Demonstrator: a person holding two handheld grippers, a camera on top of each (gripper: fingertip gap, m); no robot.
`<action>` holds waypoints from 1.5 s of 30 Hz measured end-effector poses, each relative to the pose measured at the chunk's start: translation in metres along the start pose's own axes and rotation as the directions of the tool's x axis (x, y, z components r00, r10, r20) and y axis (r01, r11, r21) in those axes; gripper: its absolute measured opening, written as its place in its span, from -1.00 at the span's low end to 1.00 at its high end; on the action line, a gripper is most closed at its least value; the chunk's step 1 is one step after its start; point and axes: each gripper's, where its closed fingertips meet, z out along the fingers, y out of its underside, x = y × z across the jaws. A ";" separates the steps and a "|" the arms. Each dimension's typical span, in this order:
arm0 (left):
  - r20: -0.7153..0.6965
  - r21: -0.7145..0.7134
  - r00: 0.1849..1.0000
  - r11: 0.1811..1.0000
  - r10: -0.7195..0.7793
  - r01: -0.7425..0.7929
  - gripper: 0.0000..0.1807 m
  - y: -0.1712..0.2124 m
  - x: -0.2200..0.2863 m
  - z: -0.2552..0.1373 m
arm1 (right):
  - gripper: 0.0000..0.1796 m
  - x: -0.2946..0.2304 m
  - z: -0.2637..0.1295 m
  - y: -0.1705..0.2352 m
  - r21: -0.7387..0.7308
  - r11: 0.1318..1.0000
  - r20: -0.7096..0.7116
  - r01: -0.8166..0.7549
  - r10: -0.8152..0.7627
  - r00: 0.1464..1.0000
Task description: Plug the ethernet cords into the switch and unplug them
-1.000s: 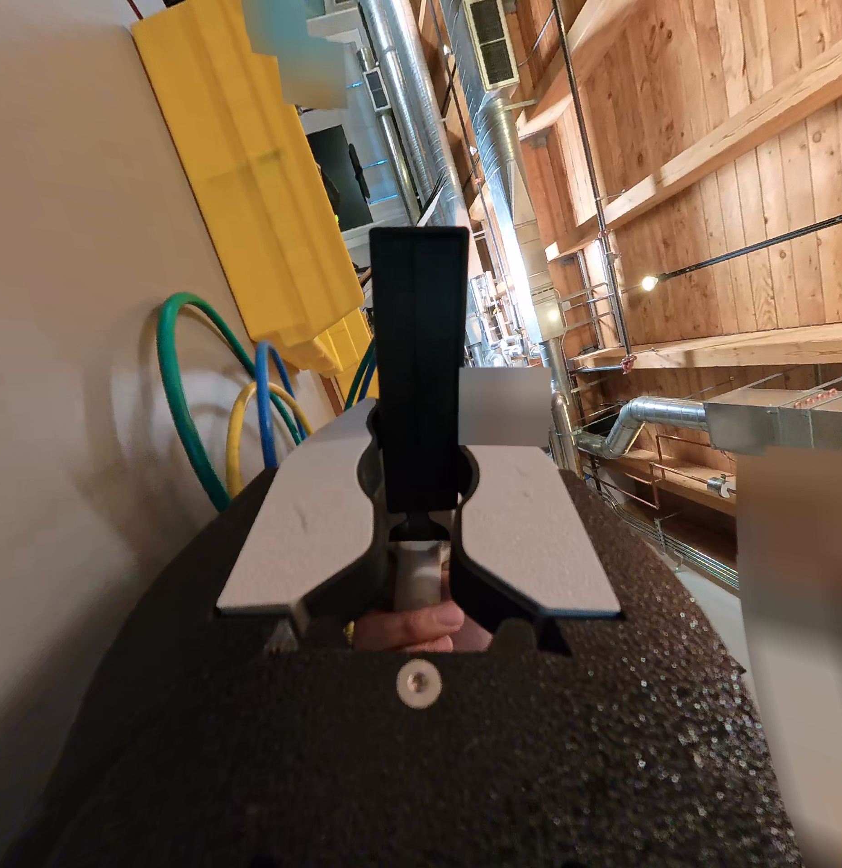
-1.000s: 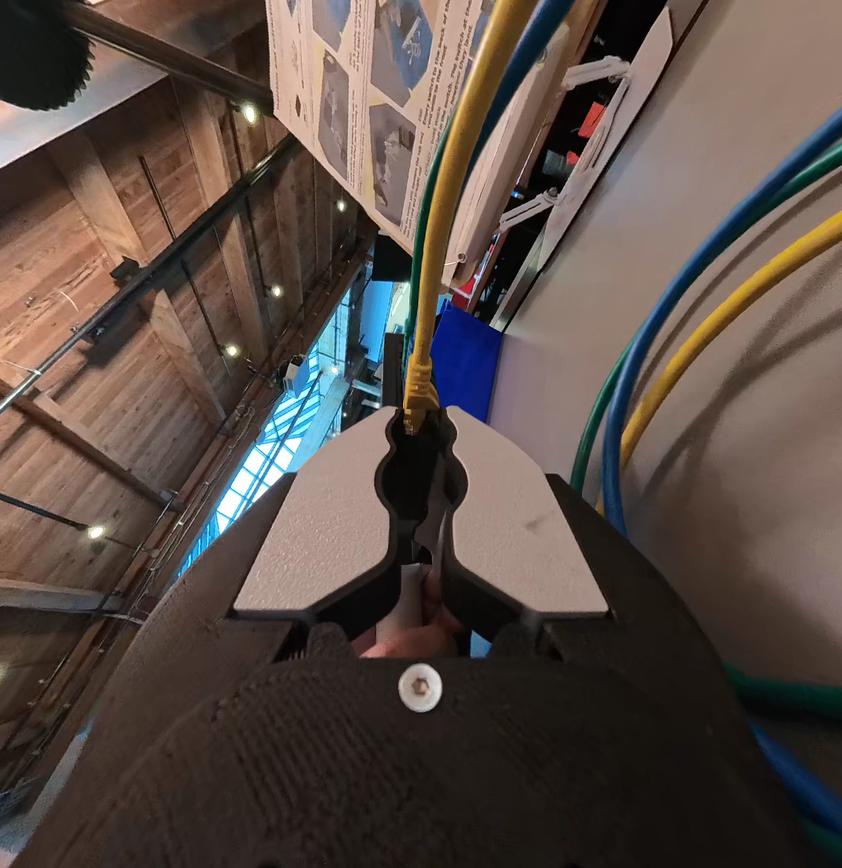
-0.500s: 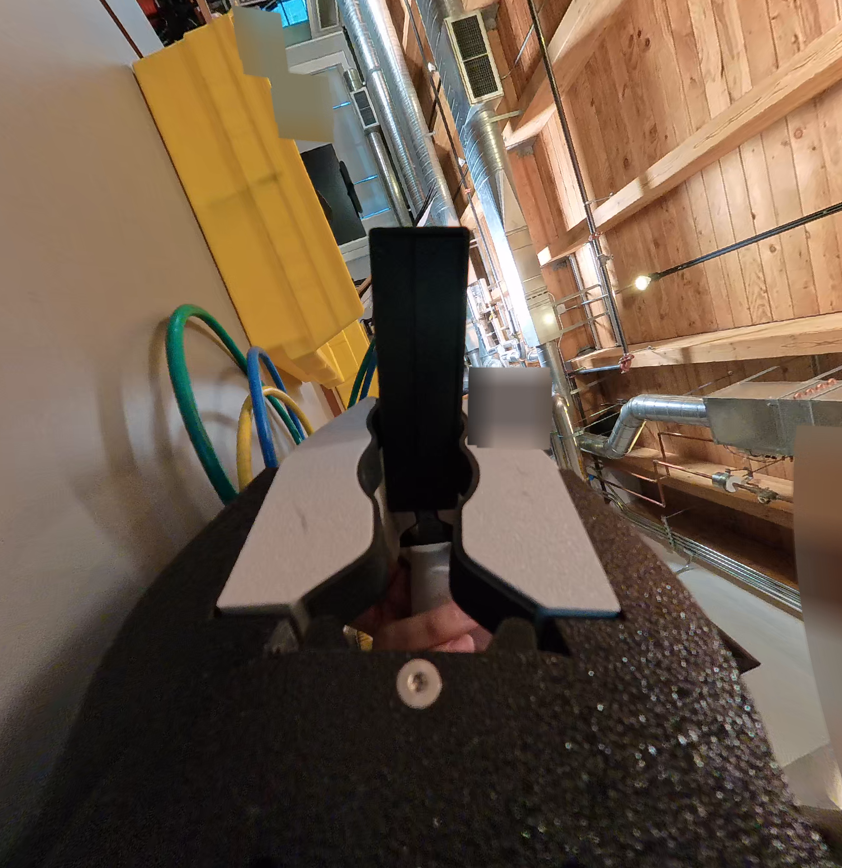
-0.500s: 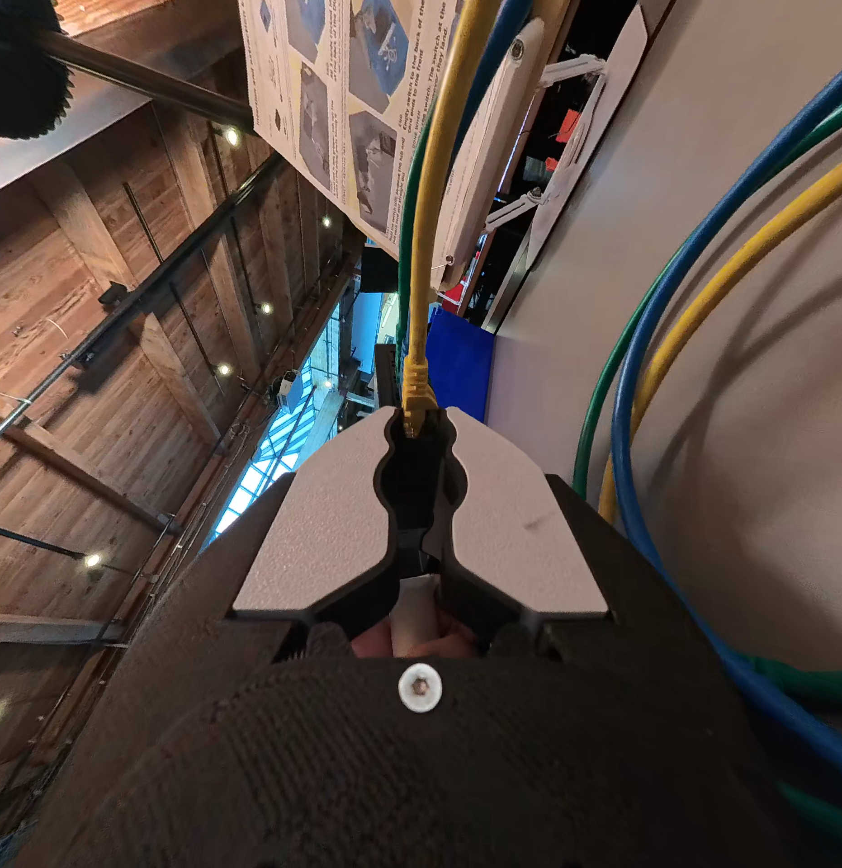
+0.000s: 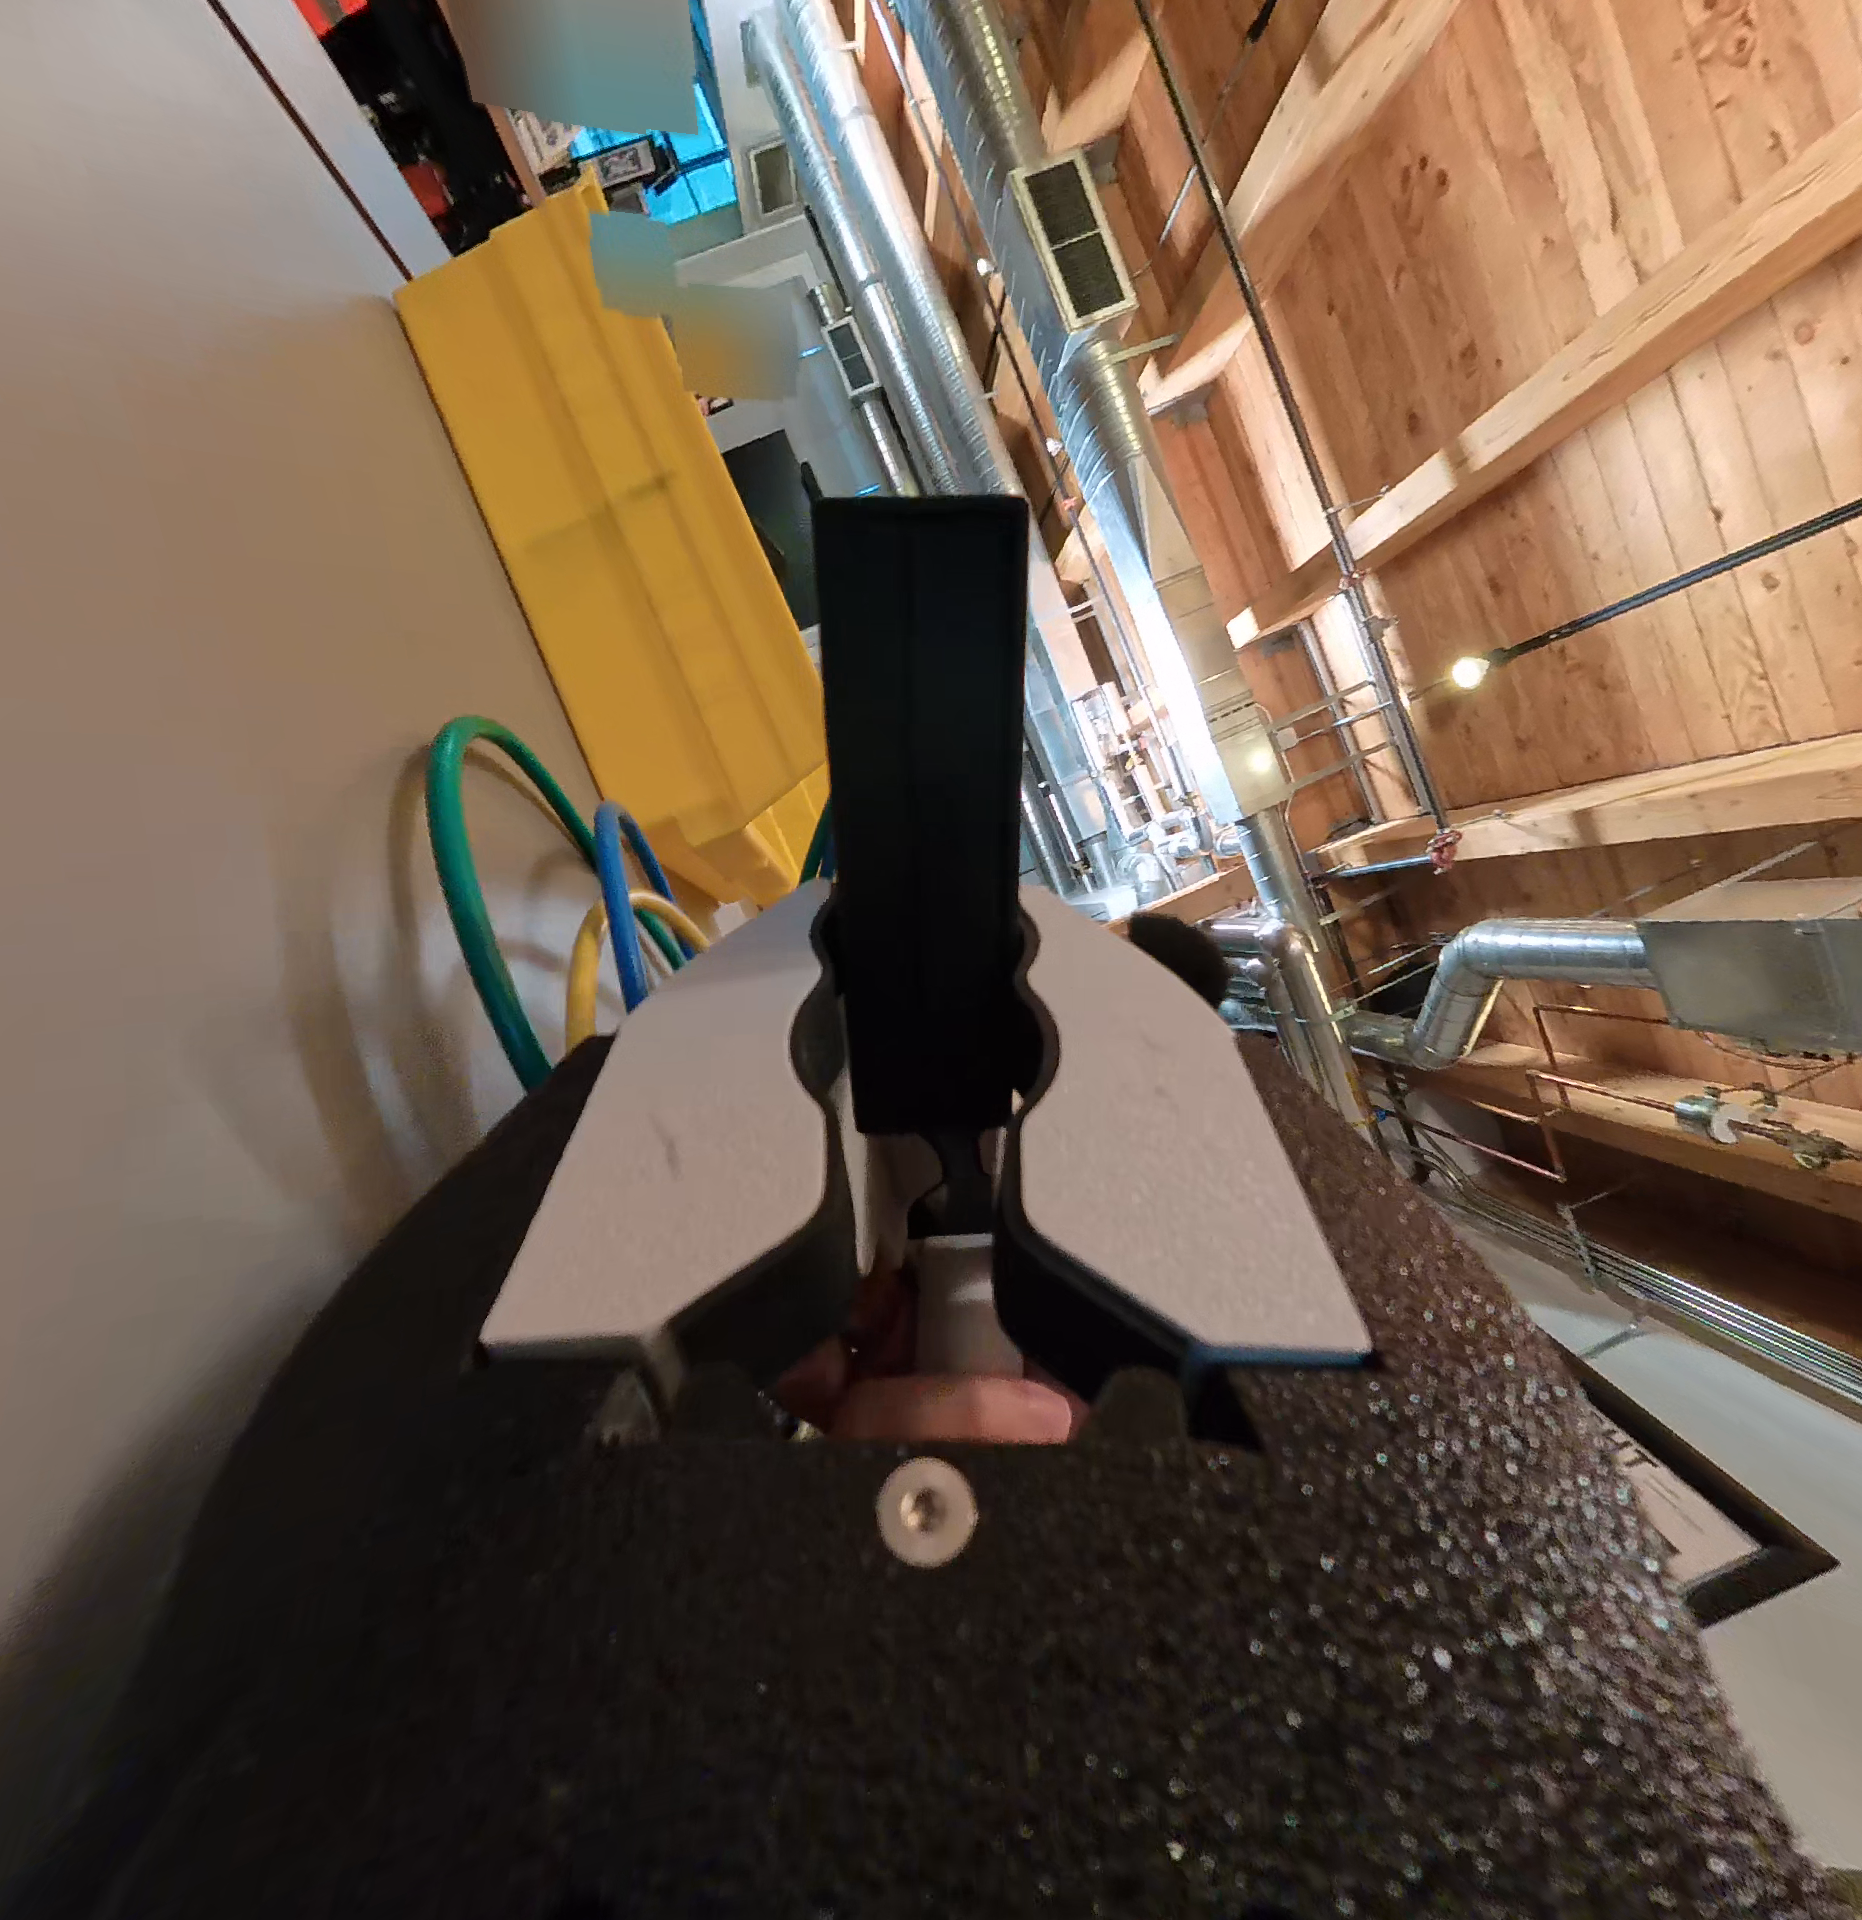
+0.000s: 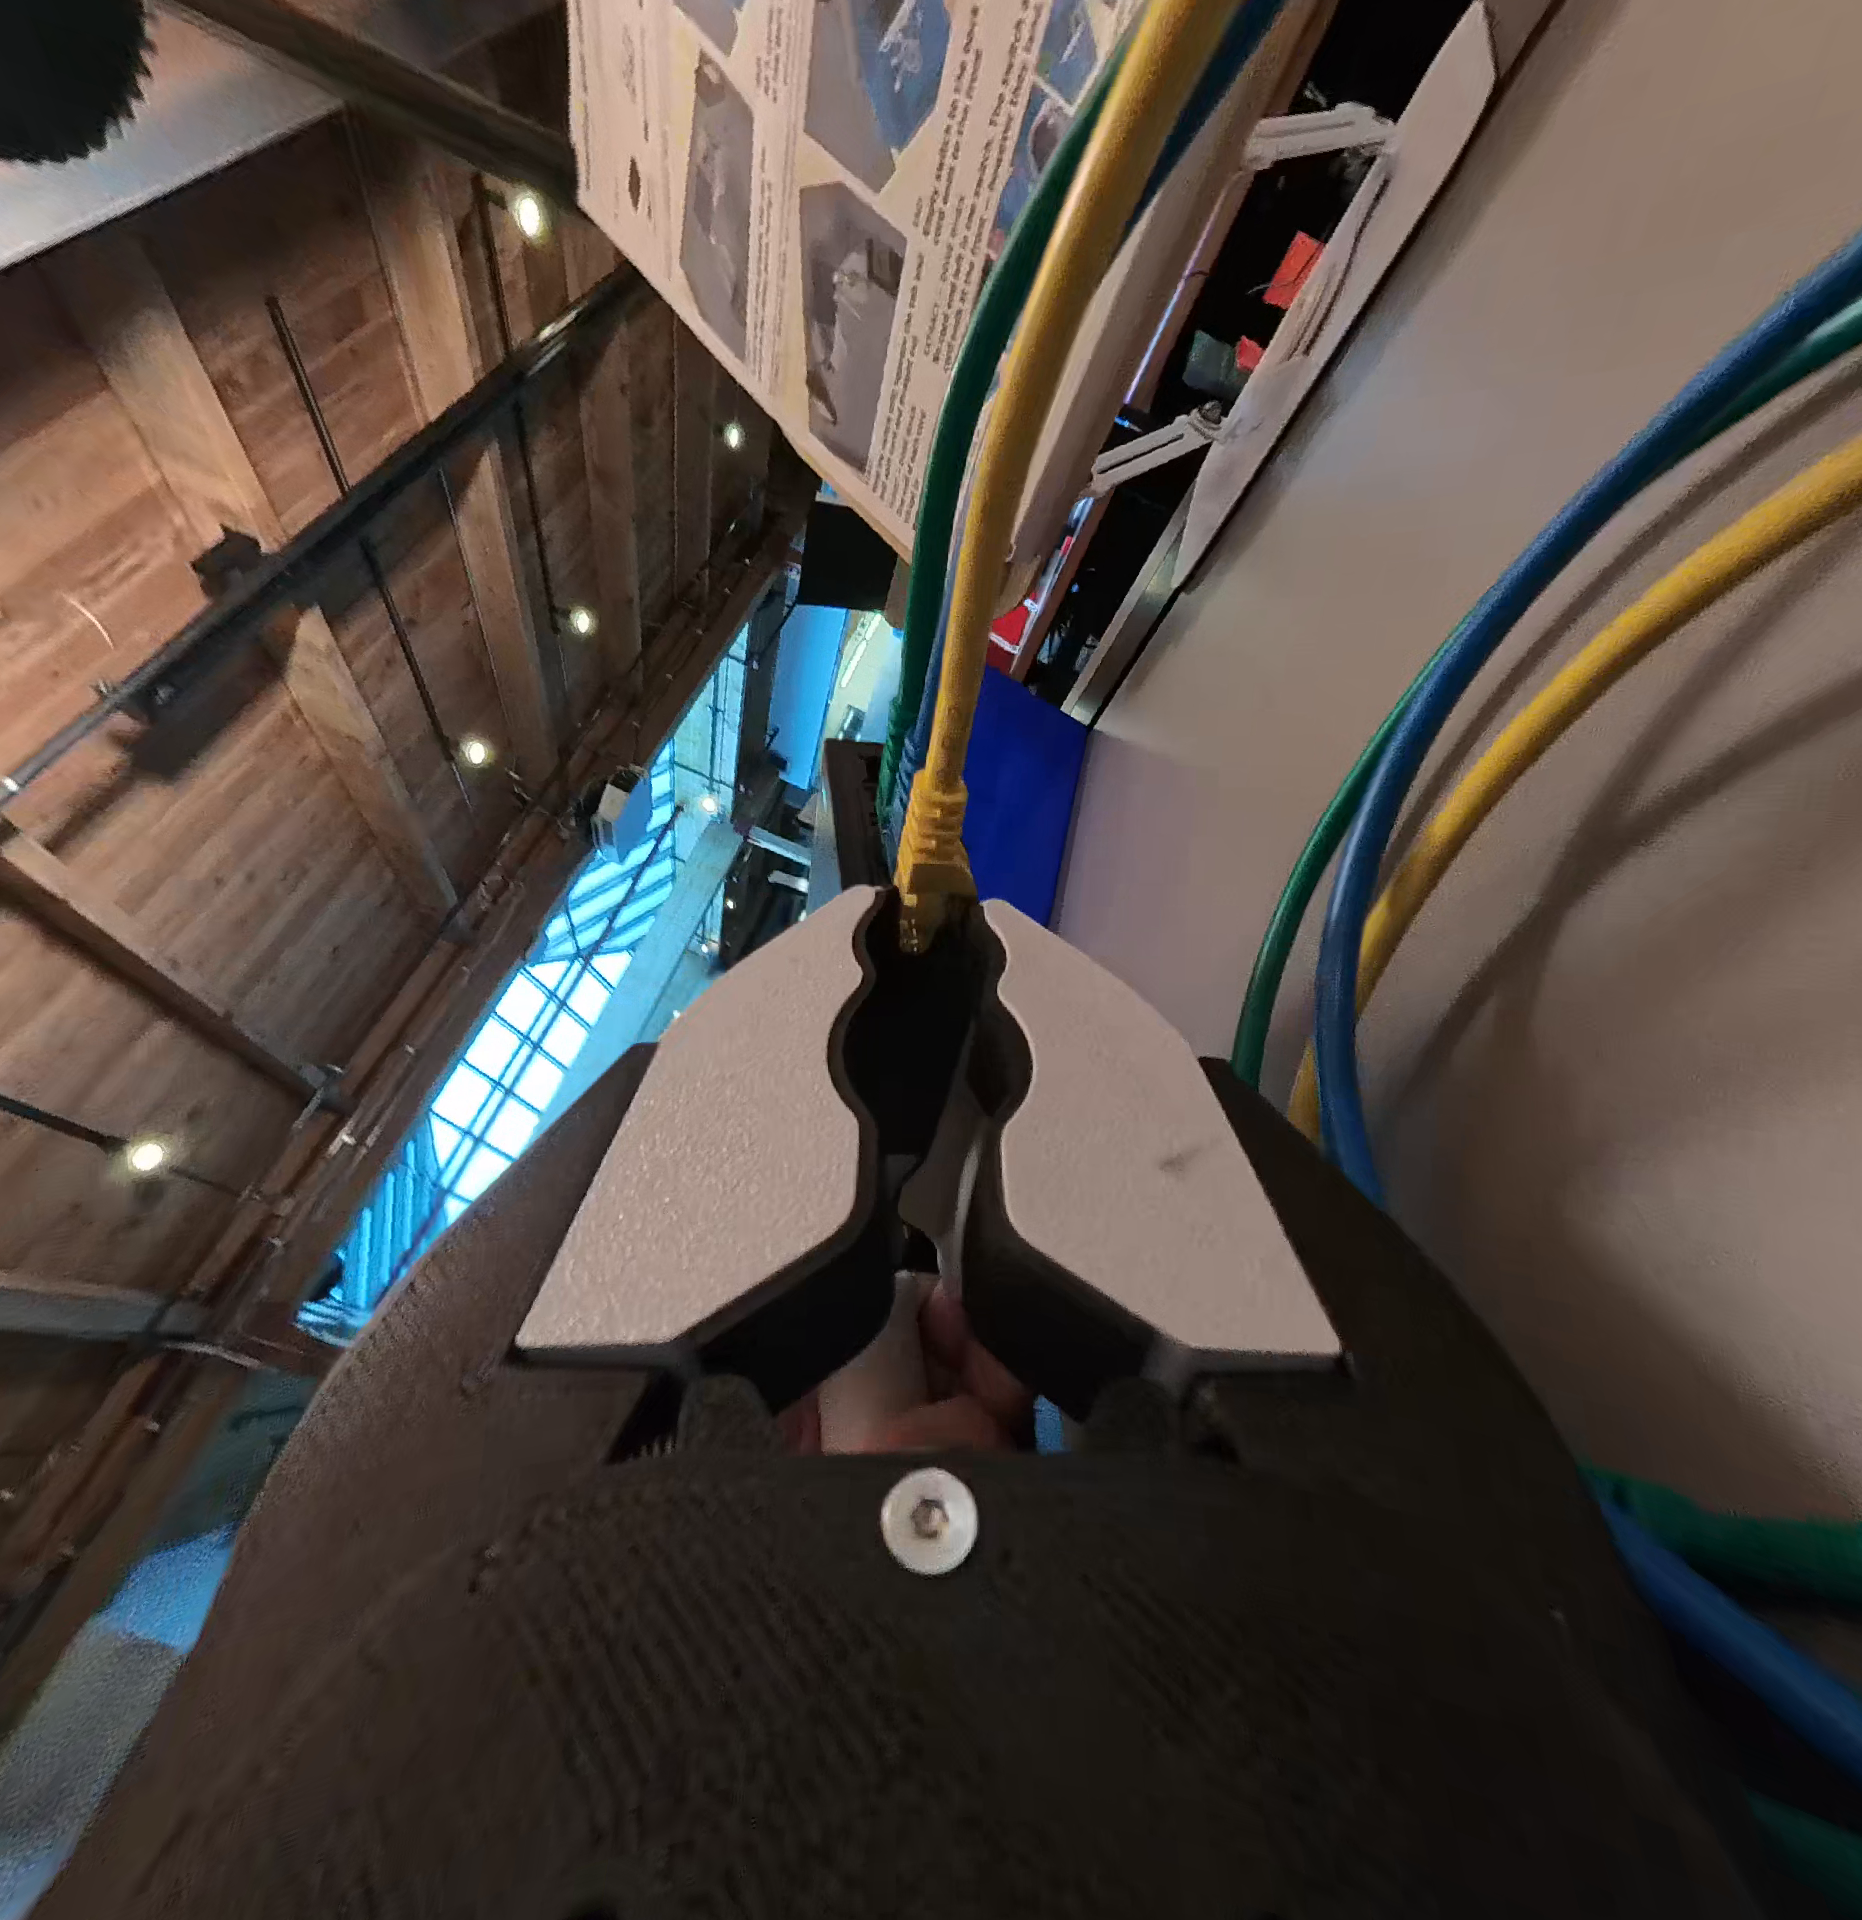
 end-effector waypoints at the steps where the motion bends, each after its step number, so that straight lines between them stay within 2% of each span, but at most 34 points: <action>1: -0.006 0.011 1.000 1.000 -0.010 0.010 -0.70 -0.002 0.000 -0.001 | -0.87 0.000 0.000 0.001 -0.018 0.999 -0.009 0.034 -0.035 0.999; 4: -0.032 0.043 0.998 0.998 -0.046 0.048 -0.70 -0.004 0.000 -0.002 | -0.87 -0.001 0.002 0.002 -0.038 0.996 -0.007 0.075 -0.075 0.997; 8: -0.054 0.037 0.998 0.999 0.023 -0.021 -0.70 -0.006 0.006 0.000 | -0.88 -0.008 0.003 0.000 -0.052 0.991 0.030 0.127 -0.126 0.992; 14: -0.045 0.063 0.998 0.997 0.037 -0.034 -0.70 -0.007 0.004 -0.001 | -0.88 -0.007 0.004 0.001 -0.080 0.988 0.047 0.129 -0.126 0.991; 15: -0.030 0.055 0.998 0.997 0.050 -0.048 -0.70 -0.007 0.002 -0.002 | -0.89 -0.005 0.004 0.002 -0.098 0.983 0.030 0.156 -0.154 0.988; 17: 0.004 0.038 0.986 0.985 0.166 -0.166 -0.70 -0.007 0.004 -0.002 | -0.87 -0.004 0.003 0.002 -0.120 0.972 0.022 0.203 -0.202 0.979; 18: 0.002 0.051 0.978 0.976 0.210 -0.210 -0.70 -0.010 0.008 -0.003 | -0.91 -0.005 0.000 -0.009 -0.067 0.981 0.021 0.182 -0.181 0.983; 20: -0.035 0.115 0.990 0.985 0.134 -0.130 -0.70 -0.024 0.010 -0.009 | -0.92 -0.001 -0.007 -0.030 -0.017 0.988 0.022 0.152 -0.152 0.988; 23: -0.018 0.126 0.994 0.986 0.110 -0.107 -0.70 -0.029 0.005 -0.013 | -0.92 -0.009 -0.010 -0.019 -0.093 0.962 0.048 0.255 -0.251 0.967; 25: -0.045 0.121 0.990 0.984 0.133 -0.127 -0.70 -0.032 0.012 -0.012 | -0.91 -0.023 -0.011 -0.009 -0.169 0.928 0.087 0.332 -0.322 0.943; 26: -0.040 0.126 0.987 0.981 0.155 -0.148 -0.70 -0.035 0.015 -0.014 | -0.92 -0.035 -0.014 -0.013 -0.163 0.911 0.110 0.379 -0.365 0.924; 31: -0.073 0.216 0.987 0.969 0.140 -0.121 -0.70 -0.064 0.025 -0.030 | -0.91 -0.092 -0.040 -0.054 -0.177 0.814 0.208 0.553 -0.519 0.829; 35: -0.082 0.268 0.985 0.955 0.151 -0.124 -0.70 -0.087 0.033 -0.045 | -0.91 -0.121 -0.060 -0.080 -0.251 0.672 0.250 0.697 -0.651 0.717; 38: -0.113 0.284 0.983 0.953 0.143 -0.106 -0.70 -0.096 0.042 -0.051 | -0.91 -0.135 -0.067 -0.121 -0.243 0.597 0.212 0.765 -0.736 0.642; 41: -0.095 0.276 0.978 0.949 0.187 -0.155 -0.70 -0.097 0.044 -0.052 | -0.91 -0.141 -0.062 -0.168 -0.275 0.527 0.176 0.804 -0.794 0.581; 43: -0.102 0.265 0.978 0.953 0.180 -0.148 -0.70 -0.096 0.044 -0.051 | -0.91 -0.139 -0.054 -0.194 -0.344 0.476 0.164 0.809 -0.818 0.551; 45: -0.109 0.260 0.981 0.957 0.161 -0.128 -0.70 -0.094 0.041 -0.050 | -0.92 -0.126 -0.047 -0.215 -0.454 0.375 0.162 0.808 -0.857 0.489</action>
